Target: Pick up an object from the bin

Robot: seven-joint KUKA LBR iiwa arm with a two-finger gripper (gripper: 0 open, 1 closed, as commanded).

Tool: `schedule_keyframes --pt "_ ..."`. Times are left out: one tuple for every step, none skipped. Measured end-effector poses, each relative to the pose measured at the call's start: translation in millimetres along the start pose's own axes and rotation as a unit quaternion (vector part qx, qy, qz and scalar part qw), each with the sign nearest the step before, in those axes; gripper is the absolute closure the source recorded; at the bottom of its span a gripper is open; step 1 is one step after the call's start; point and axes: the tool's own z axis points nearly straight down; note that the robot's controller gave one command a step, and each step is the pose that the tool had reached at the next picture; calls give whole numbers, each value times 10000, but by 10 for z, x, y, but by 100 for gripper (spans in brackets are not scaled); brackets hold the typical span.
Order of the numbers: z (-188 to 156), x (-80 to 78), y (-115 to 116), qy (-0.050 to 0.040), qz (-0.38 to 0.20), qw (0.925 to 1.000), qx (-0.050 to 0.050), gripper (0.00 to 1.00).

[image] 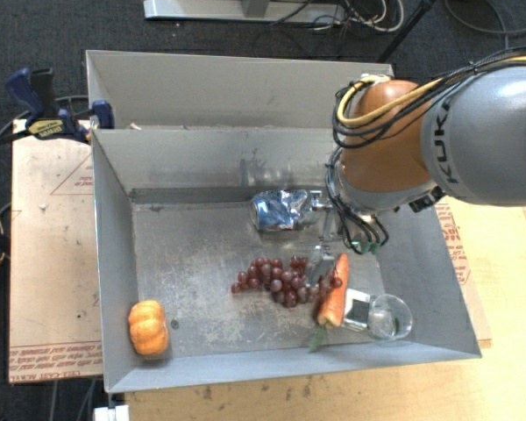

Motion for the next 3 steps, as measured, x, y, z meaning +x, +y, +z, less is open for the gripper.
schedule_keyframes --pt "-43 -19 0 -40 1 10000 0 0" --pt "426 176 88 -24 12 10000 -5 0" --pt "286 129 83 -40 -112 9999 0 0"
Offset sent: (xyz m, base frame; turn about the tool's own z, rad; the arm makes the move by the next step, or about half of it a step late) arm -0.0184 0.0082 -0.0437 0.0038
